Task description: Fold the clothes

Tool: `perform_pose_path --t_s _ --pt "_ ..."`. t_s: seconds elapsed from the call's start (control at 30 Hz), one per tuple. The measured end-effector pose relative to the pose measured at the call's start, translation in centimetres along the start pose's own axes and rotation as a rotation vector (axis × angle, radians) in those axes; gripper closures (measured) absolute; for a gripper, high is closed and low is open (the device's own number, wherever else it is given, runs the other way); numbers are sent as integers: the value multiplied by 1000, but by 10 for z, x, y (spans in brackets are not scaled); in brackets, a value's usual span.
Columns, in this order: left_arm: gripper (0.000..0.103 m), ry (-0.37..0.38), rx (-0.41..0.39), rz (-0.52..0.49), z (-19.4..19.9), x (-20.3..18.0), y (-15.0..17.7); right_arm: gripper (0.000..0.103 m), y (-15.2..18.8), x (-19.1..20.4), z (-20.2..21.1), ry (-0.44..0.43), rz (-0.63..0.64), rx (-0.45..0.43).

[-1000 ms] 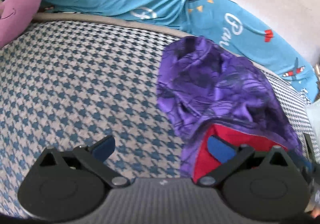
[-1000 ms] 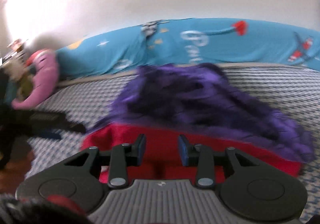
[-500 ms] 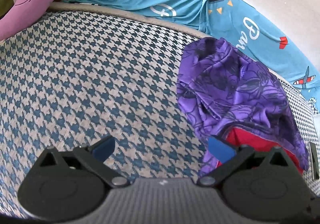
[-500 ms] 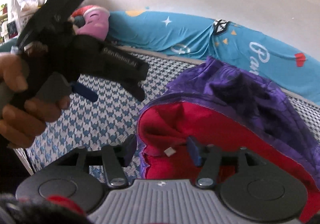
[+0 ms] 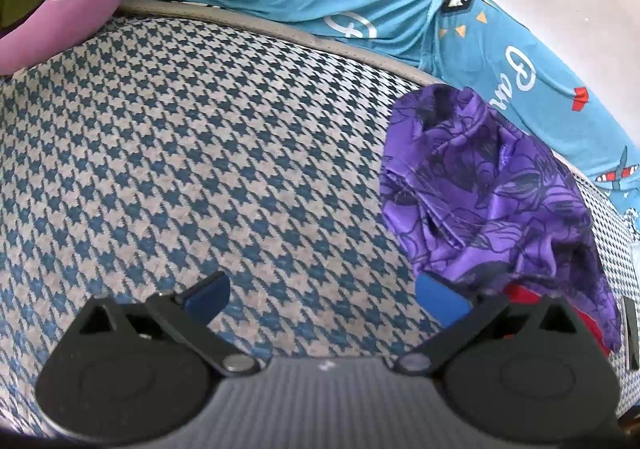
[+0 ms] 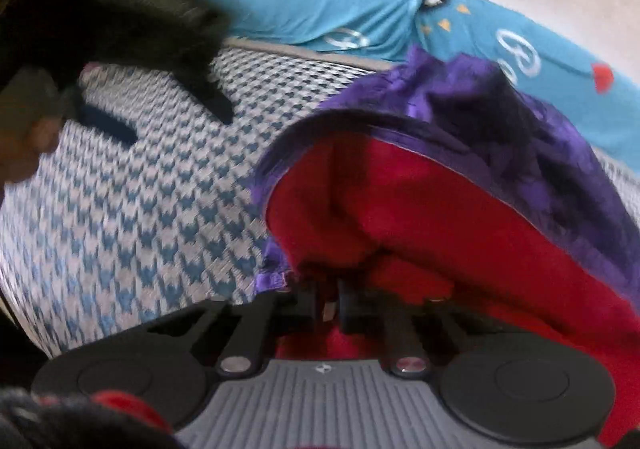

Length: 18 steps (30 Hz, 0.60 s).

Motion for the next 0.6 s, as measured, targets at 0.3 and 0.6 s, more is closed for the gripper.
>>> perform_pose_path --t_s 0.3,0.6 --pt "0 -52 -74 88 14 27 -15 93 -17 22 47 -471 -104 -150" --pt "0 -40 -73 73 16 27 -15 87 -7 78 44 -574 94 -90"
Point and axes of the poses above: each gripper's, at about its wrist camera, not at the fingertips, and z roughly against the way its jaws point, x to its left, y to its underside, the point moved 3 cm from there along -z, roughly the way its jaws point, and after that the axes turned 8 degrees about -y, right-handed, at the moved point
